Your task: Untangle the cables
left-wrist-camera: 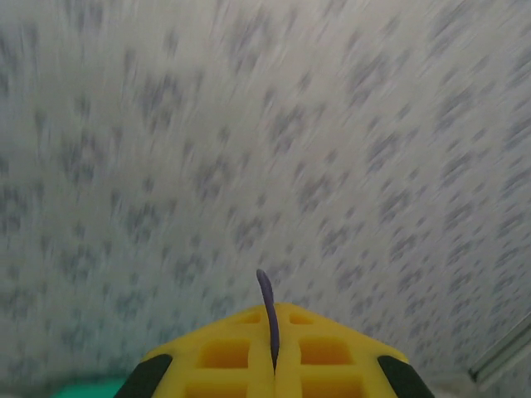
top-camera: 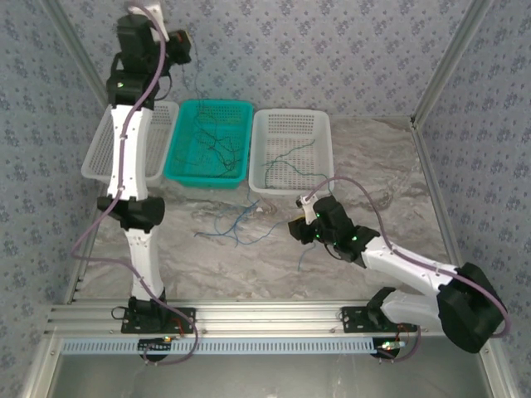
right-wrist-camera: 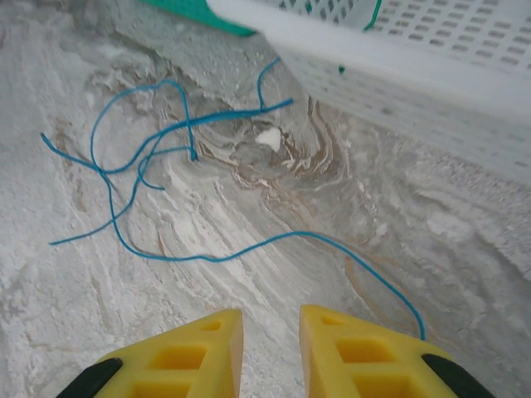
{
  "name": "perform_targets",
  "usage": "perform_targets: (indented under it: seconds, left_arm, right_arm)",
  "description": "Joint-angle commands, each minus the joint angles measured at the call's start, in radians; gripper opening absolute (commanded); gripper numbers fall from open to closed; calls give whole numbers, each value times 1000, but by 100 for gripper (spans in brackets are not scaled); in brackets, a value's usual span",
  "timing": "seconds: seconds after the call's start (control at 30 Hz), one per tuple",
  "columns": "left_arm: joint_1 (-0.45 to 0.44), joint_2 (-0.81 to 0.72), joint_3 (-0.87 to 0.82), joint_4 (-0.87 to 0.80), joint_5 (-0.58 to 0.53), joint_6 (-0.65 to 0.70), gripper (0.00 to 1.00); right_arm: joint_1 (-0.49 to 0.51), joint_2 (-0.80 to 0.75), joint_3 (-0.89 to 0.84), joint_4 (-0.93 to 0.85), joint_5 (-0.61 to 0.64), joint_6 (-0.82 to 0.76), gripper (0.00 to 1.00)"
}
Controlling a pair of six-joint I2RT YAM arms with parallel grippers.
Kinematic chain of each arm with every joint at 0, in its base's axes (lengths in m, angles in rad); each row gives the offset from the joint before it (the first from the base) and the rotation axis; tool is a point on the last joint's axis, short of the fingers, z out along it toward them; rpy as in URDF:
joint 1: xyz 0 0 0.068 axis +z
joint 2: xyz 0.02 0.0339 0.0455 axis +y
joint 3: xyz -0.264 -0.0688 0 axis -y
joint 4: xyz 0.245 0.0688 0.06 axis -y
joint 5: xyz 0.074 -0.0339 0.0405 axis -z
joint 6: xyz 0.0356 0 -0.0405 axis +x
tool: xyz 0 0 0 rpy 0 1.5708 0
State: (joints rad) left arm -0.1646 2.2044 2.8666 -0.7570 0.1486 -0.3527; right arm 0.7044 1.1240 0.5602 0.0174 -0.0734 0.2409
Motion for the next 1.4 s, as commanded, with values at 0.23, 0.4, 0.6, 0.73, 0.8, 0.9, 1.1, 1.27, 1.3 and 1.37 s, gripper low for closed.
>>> perform_targets:
  seconds: [0.23,0.4,0.6,0.73,0.8,0.9,1.1,1.27,1.3,1.37]
  left_arm:
    - [-21,28,-113,-204,-21,-42,40]
    - [-23,-64,-258,-123,-20,-43,75]
    - [-26,-360,-658,151,-4,-46,78]
    - [-47,-673,-1089,438,23,-90,78]
    - [-83,-817,-1284,510,3,-115,79]
    - [-193,-991,-1522,540,-80,-114,79]
    - [-420,-1158,-1909,515,-247,-219,79]
    - [-450,-1168,-2129,512,-287,-297,79]
    - [-448,-1162,-2151,511,-301,-288,79]
    - [-433,-1130,-2173,514,-312,-251,79]
  right_arm:
    - [-7,-83,-2,-60,51,22,27]
    - [-8,-99,6,-69,58,24,28]
    - [-11,-122,32,-83,63,30,30]
    - [-12,-123,58,-86,56,28,34]
    - [-11,-118,68,-84,50,26,34]
    - [-11,-94,76,-72,34,34,36]
    - [-9,-26,114,-34,6,58,42]
    - [-5,-12,120,3,-49,50,60]
    - [-5,-11,120,11,-59,51,62]
    - [-5,-4,123,14,-69,54,65]
